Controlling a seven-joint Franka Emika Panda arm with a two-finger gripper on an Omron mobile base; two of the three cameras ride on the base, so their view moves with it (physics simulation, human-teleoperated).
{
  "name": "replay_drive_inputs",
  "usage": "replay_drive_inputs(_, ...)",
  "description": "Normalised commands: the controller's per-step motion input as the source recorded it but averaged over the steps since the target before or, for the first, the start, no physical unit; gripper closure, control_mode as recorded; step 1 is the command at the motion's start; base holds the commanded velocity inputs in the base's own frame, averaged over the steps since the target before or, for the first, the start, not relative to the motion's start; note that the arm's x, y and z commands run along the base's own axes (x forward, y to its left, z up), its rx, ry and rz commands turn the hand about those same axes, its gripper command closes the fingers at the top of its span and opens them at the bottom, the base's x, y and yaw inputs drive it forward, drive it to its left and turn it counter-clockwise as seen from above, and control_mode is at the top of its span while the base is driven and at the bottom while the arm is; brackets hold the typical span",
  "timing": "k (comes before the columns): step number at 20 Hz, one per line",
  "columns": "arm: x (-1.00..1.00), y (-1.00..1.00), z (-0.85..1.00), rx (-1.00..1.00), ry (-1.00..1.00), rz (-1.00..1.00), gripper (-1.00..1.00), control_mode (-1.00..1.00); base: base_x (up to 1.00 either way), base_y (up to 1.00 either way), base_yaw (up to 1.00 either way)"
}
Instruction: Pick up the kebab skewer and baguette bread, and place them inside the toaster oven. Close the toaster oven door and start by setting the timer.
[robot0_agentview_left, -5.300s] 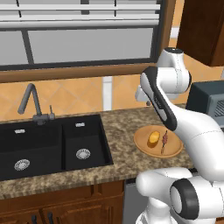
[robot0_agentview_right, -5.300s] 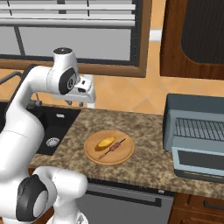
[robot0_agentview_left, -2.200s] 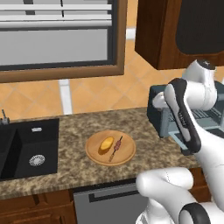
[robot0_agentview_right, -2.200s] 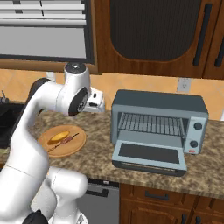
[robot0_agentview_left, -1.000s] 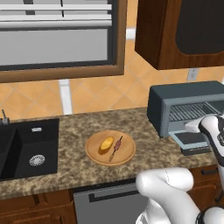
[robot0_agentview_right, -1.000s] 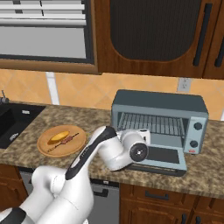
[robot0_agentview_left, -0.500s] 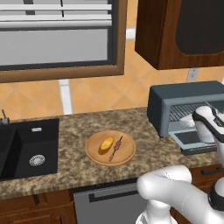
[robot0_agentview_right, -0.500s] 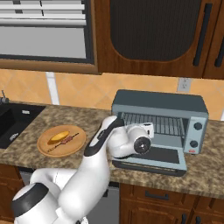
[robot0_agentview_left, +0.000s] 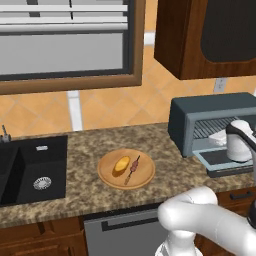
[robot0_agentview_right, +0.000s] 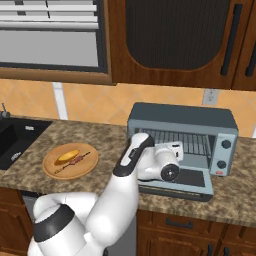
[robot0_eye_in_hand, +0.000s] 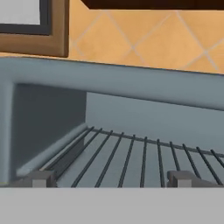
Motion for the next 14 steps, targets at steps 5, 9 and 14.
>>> replay_drive_inputs(5,0.19,-0.2,-0.16,0.0,0.0,-0.01,-1.0,-1.0,0.0,0.0,0.0)
replay_drive_inputs(9,0.38,-0.08,-0.07,0.0,0.0,0.0,-1.0,-1.0,0.0,0.0,0.0)
replay_drive_inputs(14,0.18,-0.05,-0.2,0.0,0.0,0.0,-1.0,-1.0,0.0,0.0,0.0)
